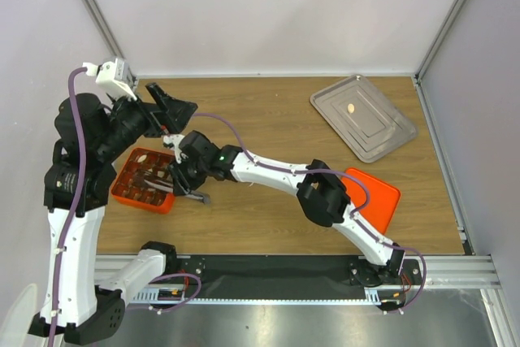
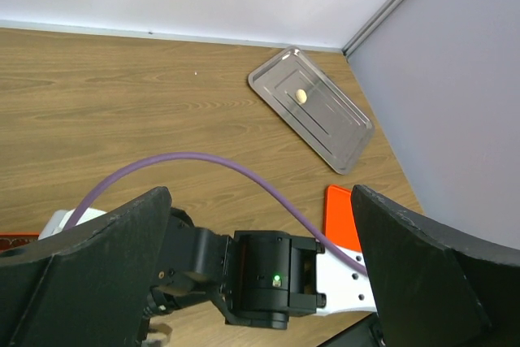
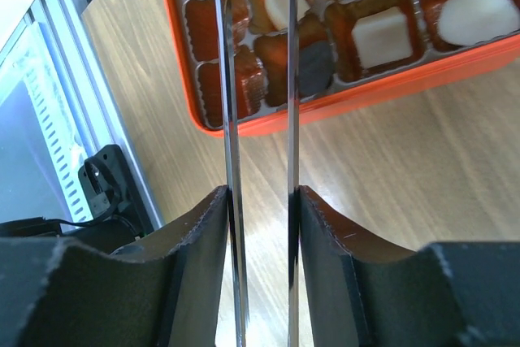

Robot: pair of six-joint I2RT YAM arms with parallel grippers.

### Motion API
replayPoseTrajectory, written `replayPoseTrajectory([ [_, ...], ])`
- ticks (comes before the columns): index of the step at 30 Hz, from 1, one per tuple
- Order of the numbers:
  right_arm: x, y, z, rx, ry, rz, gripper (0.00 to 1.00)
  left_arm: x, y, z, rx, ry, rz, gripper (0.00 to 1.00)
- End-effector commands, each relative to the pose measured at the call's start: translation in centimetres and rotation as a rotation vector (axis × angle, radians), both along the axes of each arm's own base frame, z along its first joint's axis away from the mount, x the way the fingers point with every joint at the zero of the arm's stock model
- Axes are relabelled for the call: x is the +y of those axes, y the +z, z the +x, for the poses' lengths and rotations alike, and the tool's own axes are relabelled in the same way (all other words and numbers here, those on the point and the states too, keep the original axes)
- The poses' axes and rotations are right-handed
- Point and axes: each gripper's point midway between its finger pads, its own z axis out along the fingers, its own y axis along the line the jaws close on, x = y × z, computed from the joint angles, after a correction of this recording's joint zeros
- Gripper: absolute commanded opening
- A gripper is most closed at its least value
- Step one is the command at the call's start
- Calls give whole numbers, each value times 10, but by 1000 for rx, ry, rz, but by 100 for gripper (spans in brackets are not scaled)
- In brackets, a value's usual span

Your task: Pack the chocolate

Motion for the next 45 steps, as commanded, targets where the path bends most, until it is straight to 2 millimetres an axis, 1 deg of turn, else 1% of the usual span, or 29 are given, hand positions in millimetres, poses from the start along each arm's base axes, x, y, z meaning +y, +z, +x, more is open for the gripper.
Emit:
replayPoseTrajectory([
  [1,1,65,23,-87,-17,118,43,0,7,0,-21,-4,-12,100],
  [3,-3,71,30,-105,-30,122,43,1,10,-1,-28,4,-10,100],
  [6,-8,94,36,-121,-31,168,41,1,15,-3,-35,1,-13,100],
  [7,-12,110,37,-140,-31,191,40,0,16,-3,-34,0,-15,100],
  [9,-21,122,46,-154,-47,204,40,1,21,-3,-40,1,-15,100],
  [11,-30,145,49,-168,-55,241,39,1,25,-4,-44,3,-20,100],
  [12,-41,139,58,-159,-75,228,39,1,28,-5,-50,2,-24,100],
  [13,-46,143,61,-161,-84,234,38,1,29,-4,-50,4,-26,100],
  [14,-55,162,62,-182,-96,269,38,0,29,-4,-46,2,-30,100],
  [15,-62,166,65,-187,-105,275,37,0,30,-4,-48,1,-30,100],
  [16,-75,155,72,-176,-128,251,36,0,29,-3,-45,3,-31,100],
  [17,-86,176,72,-202,-142,286,36,1,27,-3,-37,5,-28,100],
  [18,-95,182,74,-210,-156,292,36,1,26,-2,-32,9,-28,100],
  [19,-113,168,86,-207,-201,255,36,2,25,0,-29,17,-25,100],
  [20,-126,169,92,-213,-232,243,36,3,23,0,-24,22,-20,100],
  [21,-147,186,96,-243,-266,255,36,4,21,3,-16,30,-16,100],
  [22,-164,184,107,-259,-313,233,36,5,19,3,-13,34,-11,100],
  [23,-199,166,127,-253,-392,170,36,7,16,5,-6,47,-4,100],
  [24,-223,176,135,-296,-438,152,36,8,14,6,-2,52,3,100],
  [25,-250,167,147,-312,-518,83,36,10,12,7,1,61,8,100],
  [26,-291,154,169,-313,-614,17,36,12,10,8,4,74,12,100],
  [27,-317,157,177,-344,-668,-12,36,12,5,10,9,77,16,100],
  [29,-367,143,194,-332,-783,-89,36,13,-2,12,23,83,16,100],
  [30,-406,132,208,-312,-869,-127,36,13,-9,15,35,86,18,100],
  [32,-443,123,216,-311,-952,-176,36,11,-18,17,53,82,10,100],
  [33,-473,115,223,-298,-1015,-210,36,10,-20,17,55,78,8,100],
  [36,-510,94,231,-256,-1079,-282,36,8,-28,22,69,75,4,100],
  [41,-535,72,236,-231,-1118,-343,36,9,-35,30,85,83,23,100],
  [45,-550,62,237,-224,-1160,-386,37,10,-40,32,92,85,26,100],
])
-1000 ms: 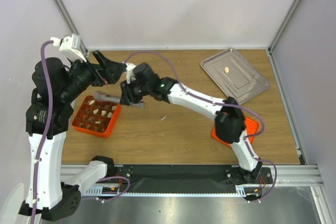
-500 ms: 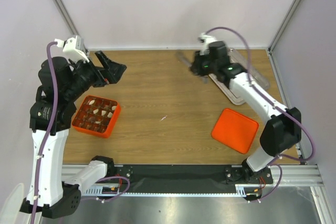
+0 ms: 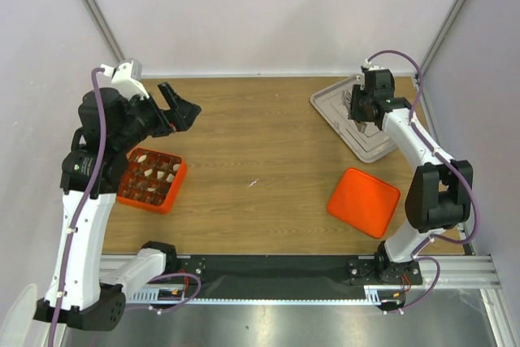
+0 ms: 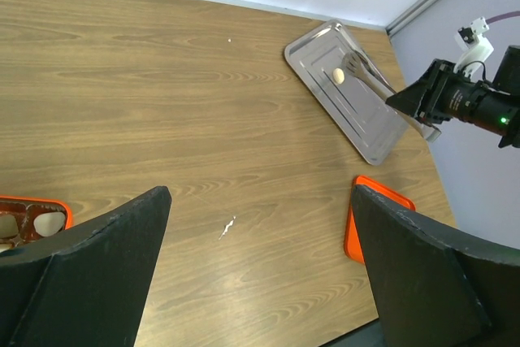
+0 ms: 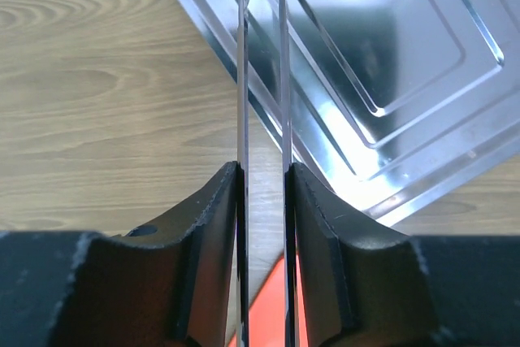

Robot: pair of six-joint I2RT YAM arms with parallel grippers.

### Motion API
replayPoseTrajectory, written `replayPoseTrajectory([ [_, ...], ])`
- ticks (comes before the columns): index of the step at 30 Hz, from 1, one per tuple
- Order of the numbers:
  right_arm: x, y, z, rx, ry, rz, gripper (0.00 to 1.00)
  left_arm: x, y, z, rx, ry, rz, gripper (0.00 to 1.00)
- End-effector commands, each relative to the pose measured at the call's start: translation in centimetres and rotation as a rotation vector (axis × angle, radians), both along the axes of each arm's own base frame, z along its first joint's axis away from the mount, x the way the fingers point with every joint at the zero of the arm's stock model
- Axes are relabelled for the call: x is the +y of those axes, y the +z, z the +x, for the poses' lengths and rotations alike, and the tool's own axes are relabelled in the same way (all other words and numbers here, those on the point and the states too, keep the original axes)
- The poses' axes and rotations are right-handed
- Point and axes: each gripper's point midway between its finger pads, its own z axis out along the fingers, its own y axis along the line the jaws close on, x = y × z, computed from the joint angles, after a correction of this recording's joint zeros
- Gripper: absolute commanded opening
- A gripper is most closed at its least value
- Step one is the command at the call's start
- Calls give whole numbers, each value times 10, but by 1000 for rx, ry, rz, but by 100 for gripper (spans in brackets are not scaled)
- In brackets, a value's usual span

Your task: Pack the chocolate

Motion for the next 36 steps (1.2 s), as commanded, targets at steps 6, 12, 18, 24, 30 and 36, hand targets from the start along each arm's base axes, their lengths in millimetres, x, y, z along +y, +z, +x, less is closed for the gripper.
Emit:
replayPoseTrajectory([
  [6,-24,-16,9,12,-54,-84,40,2,-3,9,-19,16,-4,100],
  [12,-27,-18,15,7,-48,-92,42,2,-1,10,-22,17,-3,100],
  [18,-33,-30,18,29,-53,-118,45,2,-2,12,-20,18,2,100],
  [24,-34,-41,23,55,-51,-125,45,2,1,14,-28,17,2,100],
  [30,-33,-49,22,79,-53,-112,44,1,5,15,-33,17,0,100],
  [36,-32,-55,22,88,-48,-80,43,2,6,16,-36,18,3,100],
])
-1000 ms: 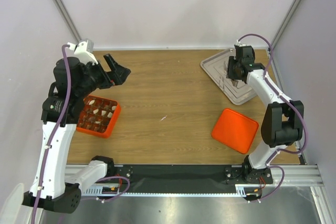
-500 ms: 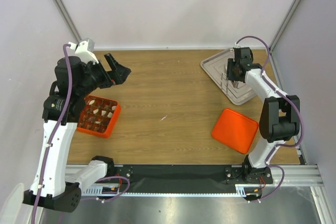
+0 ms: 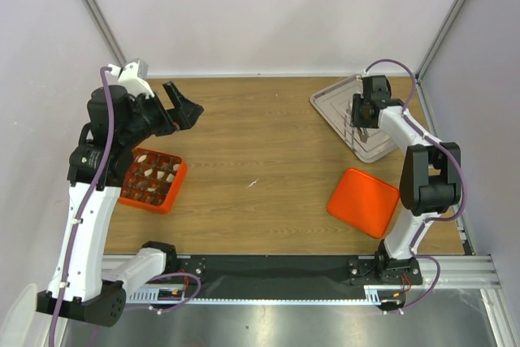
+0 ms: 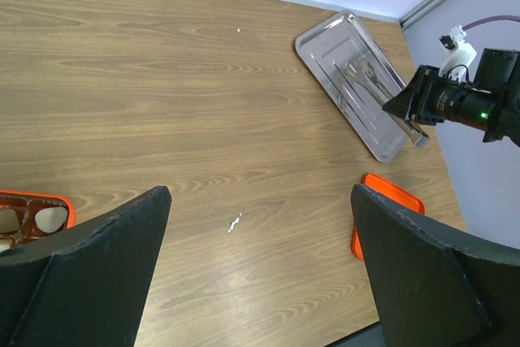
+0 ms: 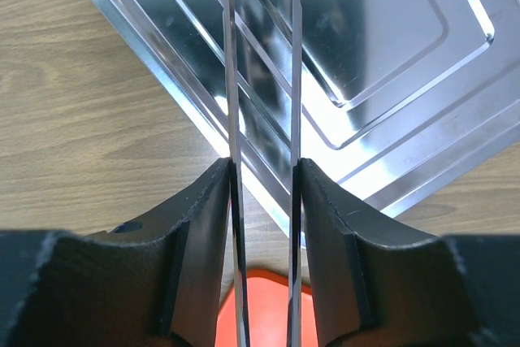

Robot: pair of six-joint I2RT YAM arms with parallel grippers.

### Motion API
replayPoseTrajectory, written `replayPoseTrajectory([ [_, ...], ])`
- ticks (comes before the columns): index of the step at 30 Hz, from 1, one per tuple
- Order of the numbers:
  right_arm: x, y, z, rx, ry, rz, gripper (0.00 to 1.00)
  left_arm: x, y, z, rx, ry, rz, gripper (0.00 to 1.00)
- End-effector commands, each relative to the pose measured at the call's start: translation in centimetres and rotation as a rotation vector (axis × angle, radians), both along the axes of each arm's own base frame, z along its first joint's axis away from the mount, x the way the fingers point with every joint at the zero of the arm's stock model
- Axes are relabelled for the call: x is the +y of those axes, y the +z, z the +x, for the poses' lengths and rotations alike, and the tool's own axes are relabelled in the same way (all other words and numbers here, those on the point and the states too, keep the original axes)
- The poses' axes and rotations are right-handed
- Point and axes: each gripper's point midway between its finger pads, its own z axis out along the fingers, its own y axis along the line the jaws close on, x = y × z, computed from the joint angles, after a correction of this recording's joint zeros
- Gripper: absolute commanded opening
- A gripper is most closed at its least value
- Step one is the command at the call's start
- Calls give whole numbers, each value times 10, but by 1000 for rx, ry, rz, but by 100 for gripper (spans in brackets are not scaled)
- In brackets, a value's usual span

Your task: Pack the chocolate

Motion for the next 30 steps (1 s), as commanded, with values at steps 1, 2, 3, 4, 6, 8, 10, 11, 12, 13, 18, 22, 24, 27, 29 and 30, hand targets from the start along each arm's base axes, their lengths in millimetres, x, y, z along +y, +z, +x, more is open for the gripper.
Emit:
replayPoseTrajectory([
  [1,-1,10,13,-43,-2,17,42,2,23,3,-72,6,-9,100],
  [2,0,10,13,-41,1,20,42,2,24,2,-74,7,-9,100],
  [3,0,9,14,-41,0,22,42,2,24,2,-74,7,-9,100],
  [4,0,8,14,-39,1,28,42,2,24,2,-76,9,-9,100],
  [6,-1,6,15,-34,0,33,42,3,23,2,-74,11,-10,100],
  [8,-1,3,15,-23,4,37,42,2,23,2,-72,8,-10,100],
  [10,-3,1,15,-17,-2,43,42,2,24,2,-73,10,-12,100],
  [11,-4,0,15,-15,-3,48,43,2,25,1,-77,10,-12,100],
  [12,-4,-1,14,-12,-1,49,43,2,25,2,-76,10,-12,100],
  [13,-6,-1,14,-13,-6,49,43,2,27,2,-79,11,-16,100],
  [18,-6,0,16,-19,1,55,43,2,29,2,-83,13,-23,100],
  [22,-7,-1,19,-15,3,56,43,2,30,3,-84,13,-24,100],
  [24,-7,-3,19,-9,3,63,43,2,30,3,-85,15,-26,100],
  [27,-5,-6,19,-4,9,70,43,2,31,2,-85,17,-25,100],
  [29,-4,-8,19,3,14,74,42,3,32,2,-88,18,-26,100],
  [30,-3,-7,19,0,17,77,42,3,33,1,-89,18,-26,100],
])
